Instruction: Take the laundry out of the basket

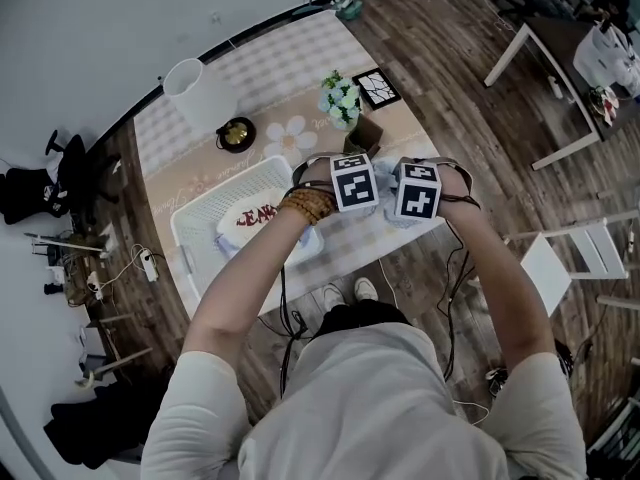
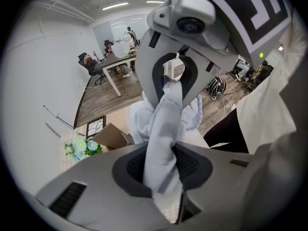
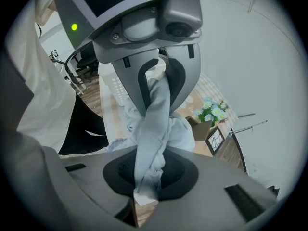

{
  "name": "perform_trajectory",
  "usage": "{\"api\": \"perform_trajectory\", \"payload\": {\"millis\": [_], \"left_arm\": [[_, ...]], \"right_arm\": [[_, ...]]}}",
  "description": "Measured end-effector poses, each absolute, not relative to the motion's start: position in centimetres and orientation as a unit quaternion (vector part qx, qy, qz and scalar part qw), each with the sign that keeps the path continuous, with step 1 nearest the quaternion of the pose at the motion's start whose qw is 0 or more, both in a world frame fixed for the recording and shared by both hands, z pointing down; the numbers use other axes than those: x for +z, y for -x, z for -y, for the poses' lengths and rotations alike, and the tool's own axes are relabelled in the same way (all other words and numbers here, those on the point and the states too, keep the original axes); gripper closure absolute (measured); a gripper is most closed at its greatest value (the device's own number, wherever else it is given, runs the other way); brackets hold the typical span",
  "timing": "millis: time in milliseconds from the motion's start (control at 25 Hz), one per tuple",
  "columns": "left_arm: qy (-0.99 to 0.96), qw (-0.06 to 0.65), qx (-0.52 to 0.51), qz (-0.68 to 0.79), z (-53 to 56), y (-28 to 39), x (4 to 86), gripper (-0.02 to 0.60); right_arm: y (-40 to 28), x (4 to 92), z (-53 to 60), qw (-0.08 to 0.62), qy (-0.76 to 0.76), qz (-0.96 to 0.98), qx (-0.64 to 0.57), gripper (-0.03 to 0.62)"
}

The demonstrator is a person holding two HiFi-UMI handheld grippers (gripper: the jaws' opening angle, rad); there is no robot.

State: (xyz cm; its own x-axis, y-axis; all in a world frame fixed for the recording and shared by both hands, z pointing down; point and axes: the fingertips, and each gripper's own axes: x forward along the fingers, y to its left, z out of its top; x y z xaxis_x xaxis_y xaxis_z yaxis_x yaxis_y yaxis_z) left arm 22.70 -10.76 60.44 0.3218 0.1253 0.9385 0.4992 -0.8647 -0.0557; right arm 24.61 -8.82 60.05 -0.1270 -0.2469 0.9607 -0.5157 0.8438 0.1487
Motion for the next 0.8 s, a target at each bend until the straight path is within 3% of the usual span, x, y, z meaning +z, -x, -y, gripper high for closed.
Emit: {"api": "perform_trajectory", "payload": {"millis": [800], "left_arm": [[0.752,0.171,-0.594,0.230,9.1,-22.8,73.8,0.443]], "right_arm": [[-25.4,73.4,7.0,0.603,-0.211,0.752,0.160,0.523]]}}
